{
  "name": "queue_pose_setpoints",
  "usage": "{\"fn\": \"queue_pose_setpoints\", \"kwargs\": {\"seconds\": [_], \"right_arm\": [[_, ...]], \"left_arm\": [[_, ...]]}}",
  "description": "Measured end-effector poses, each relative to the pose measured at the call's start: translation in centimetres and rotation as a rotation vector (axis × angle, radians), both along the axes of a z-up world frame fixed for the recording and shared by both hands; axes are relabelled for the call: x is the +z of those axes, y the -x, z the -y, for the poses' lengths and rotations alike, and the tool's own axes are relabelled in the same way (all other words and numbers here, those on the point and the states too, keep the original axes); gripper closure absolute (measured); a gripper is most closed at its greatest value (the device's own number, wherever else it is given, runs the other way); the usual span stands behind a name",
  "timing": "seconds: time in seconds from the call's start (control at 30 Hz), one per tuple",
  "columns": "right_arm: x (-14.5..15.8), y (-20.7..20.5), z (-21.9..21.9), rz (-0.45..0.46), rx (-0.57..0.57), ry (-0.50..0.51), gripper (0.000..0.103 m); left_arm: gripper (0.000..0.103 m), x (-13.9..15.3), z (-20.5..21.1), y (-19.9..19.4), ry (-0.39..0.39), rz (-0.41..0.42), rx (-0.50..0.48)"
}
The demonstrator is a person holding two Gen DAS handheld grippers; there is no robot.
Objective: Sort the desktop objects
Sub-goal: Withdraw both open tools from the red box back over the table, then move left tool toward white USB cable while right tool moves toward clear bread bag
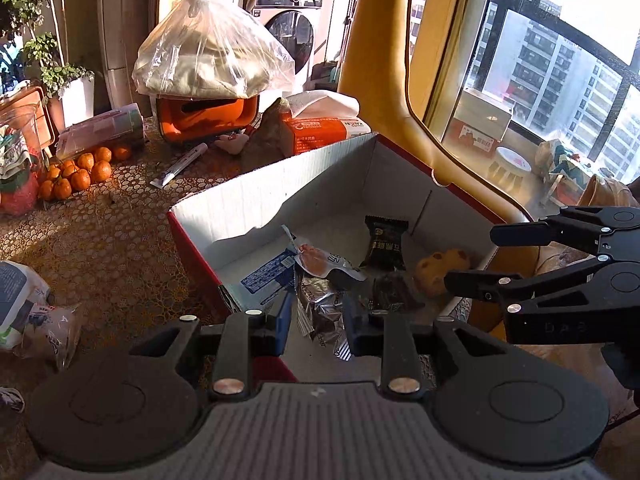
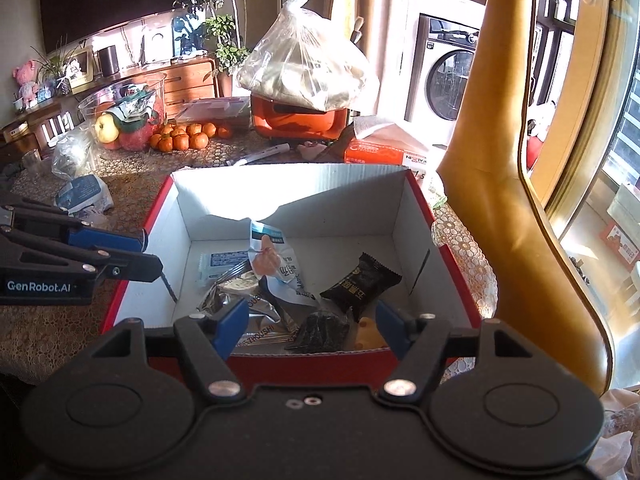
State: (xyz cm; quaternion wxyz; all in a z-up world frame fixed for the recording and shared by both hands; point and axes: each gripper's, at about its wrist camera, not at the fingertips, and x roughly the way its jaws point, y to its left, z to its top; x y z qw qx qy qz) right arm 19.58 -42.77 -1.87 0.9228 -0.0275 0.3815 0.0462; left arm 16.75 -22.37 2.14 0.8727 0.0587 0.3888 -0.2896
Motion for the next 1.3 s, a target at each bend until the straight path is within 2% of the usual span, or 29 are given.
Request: {"fn": "queue_pose_setpoints", "kwargs": {"seconds": [0.33,0.47,0.5,0.57,0.6,0.63,0.77,0.83,1.0,1.13,1.3], "right_arm": [[1.0,1.8,-2.1,0.044,0.012,-0.022,0.033],[1.4,2.6,-3.5,0.068,0.027,-0.023,0.031],[1.4,2.7,-3.9,0.071,0.032,-0.020,0.031],[1.4,3.0,-4.5,0.078,0.040,-0.015,0.031],[1.4,3.1,-4.8,0.080,0.042,-0.016,0.030],[1.5,3.1,-5.0,0.081,0.043,-0.018,0.030],[1.8,3.7,-5.7,0.098,0.048,-0.032,0.024],[2.0,4.0,-6.1,0.106,0.052,-0.034,0.021],[2.1,4.5,-7.2,0.123,0.054,-0.042,0.016],[2.3,5.3,-8.4,0.166,0.067,-0.059,0.004],[2.6,5.8,-10.1,0.214,0.082,-0.085,0.000]], "left_arm": [[0.077,1.4,-2.5,3.4,0.029,0.044,0.003],[0.075,1.3,-3.8,4.7,0.015,0.071,0.021],[0.072,1.3,-4.2,5.0,0.010,0.079,0.027],[0.057,1.3,-4.8,5.6,0.001,0.096,0.041],[0.039,1.2,-5.1,5.8,0.000,0.102,0.043],[0.027,1.2,-5.4,6.1,0.001,0.107,0.044],[0.023,1.1,-6.7,7.0,0.010,0.119,0.051],[0.011,1.0,-7.4,7.4,0.016,0.127,0.060],[0.001,0.8,-9.2,8.2,0.034,0.139,0.084],[0.000,0.8,-10.8,8.8,0.043,0.154,0.114],[0.000,0.9,-12.9,9.3,0.046,0.191,0.167]]}}
